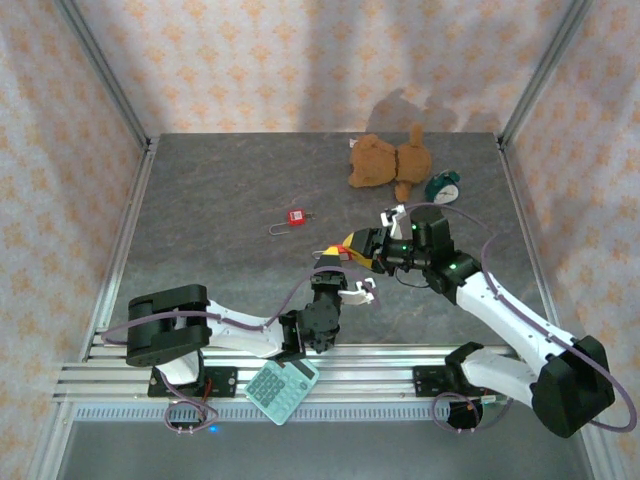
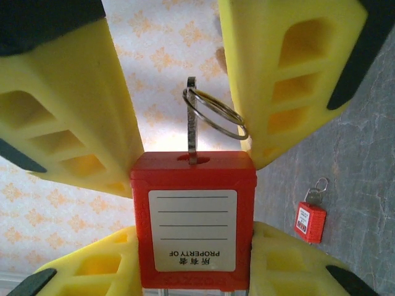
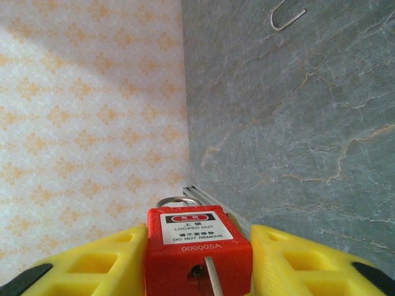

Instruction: Unlock with the key

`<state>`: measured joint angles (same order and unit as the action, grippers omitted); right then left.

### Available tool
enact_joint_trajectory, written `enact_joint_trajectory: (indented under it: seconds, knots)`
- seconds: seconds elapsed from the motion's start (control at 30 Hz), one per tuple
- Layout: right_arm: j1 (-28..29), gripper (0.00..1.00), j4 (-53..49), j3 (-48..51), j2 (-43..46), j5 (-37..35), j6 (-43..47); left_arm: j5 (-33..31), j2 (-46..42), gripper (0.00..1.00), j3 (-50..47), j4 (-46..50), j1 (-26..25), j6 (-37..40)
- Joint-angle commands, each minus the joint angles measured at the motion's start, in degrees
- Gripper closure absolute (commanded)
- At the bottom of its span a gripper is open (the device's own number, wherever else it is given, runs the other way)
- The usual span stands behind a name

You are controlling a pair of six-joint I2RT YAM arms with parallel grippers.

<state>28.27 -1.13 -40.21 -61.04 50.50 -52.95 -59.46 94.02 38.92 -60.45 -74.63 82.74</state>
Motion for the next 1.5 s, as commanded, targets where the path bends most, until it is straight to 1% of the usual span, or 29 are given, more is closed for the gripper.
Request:
enact_joint_trajectory:
  seconds: [0.0, 0.1, 0.27, 0.37, 0.5, 0.53, 0.63, 0.7, 0.8, 0.87, 0.97, 1.07, 1.13, 1.2, 1.27, 1.37, 1.47]
  knots:
    - [-0.14, 0.56, 4.63, 0.15, -0.22, 1.67, -1.02, 0.40, 1.06, 0.69, 1.45, -2.90, -0.71, 0.45]
    - [-0.15, 0.52, 4.60, 0.20, -0.11, 2.26, -1.09, 0.57, 1.33, 0.69, 1.54, -3.54, -0.69, 0.53]
    - [-0.15, 0.50, 4.57, 0.35, -0.05, 2.80, -1.18, 1.00, 1.84, 0.68, 2.12, -3.71, -0.70, 0.84]
    - [-0.15, 0.54, 4.68, 0.48, 0.04, 2.85, -1.21, 1.10, 2.29, 0.68, 2.22, -4.16, -0.64, 1.02]
    - [-0.10, 0.69, 4.76, 0.28, -0.05, 3.11, -0.88, 1.01, 2.75, 0.66, 2.45, -4.74, -0.56, 1.18]
    - [-0.14, 0.71, 4.27, 0.15, 0.08, 2.89, -0.60, 0.95, 2.84, 0.64, 2.44, -5.03, -0.59, 1.33]
    - [-0.08, 0.73, 2.61, -0.35, 0.69, 1.40, 0.67, 0.80, 2.78, 0.58, 2.31, -5.65, -0.59, 1.55]
    - [-0.23, 0.73, 1.55, -0.90, 1.05, 0.36, 1.40, 0.62, 2.40, 0.51, 1.82, -5.57, -0.59, 1.51]
    - [-0.37, 0.73, 0.50, -1.67, 1.01, -1.02, 2.37, 0.32, 1.31, 0.35, 0.95, -4.51, -0.71, 0.49]
    - [-0.56, 0.72, 0.01, -2.28, 0.86, -1.82, 2.96, 0.05, -0.09, 0.26, 0.34, -2.53, -0.78, -0.98]
    - [-1.26, 0.72, -0.44, -3.24, 0.36, -2.40, 3.63, -0.22, -3.50, 0.18, -0.60, 3.68, -0.97, -5.54]
    - [-1.97, 0.71, -0.91, -4.38, 0.03, -2.68, 4.46, 0.34, -8.61, 0.14, -0.80, 16.28, -1.18, -13.55]
    - [-2.29, 0.71, -1.76, -5.33, -0.29, -2.92, 5.43, 1.25, -12.53, 0.13, -0.15, 26.98, -1.22, -21.16]
    - [-2.45, 0.71, -2.97, -5.98, -0.68, -3.15, 6.59, 2.72, -17.03, 0.15, 0.99, 38.85, -1.05, -30.78]
    - [-2.69, 0.71, -3.96, -6.05, -0.93, -3.40, 7.50, 4.03, -20.27, 0.17, 1.38, 47.24, -0.91, -37.38]
    - [-3.04, 0.71, -4.23, -5.85, -1.02, -3.48, 8.11, 3.80, -22.71, 0.19, 0.63, 52.79, -0.95, -40.74]
    - [-3.11, 0.71, -4.63, -5.96, -0.88, -3.89, 8.68, 2.45, -23.99, 0.19, 0.18, 53.77, -0.95, -41.70]
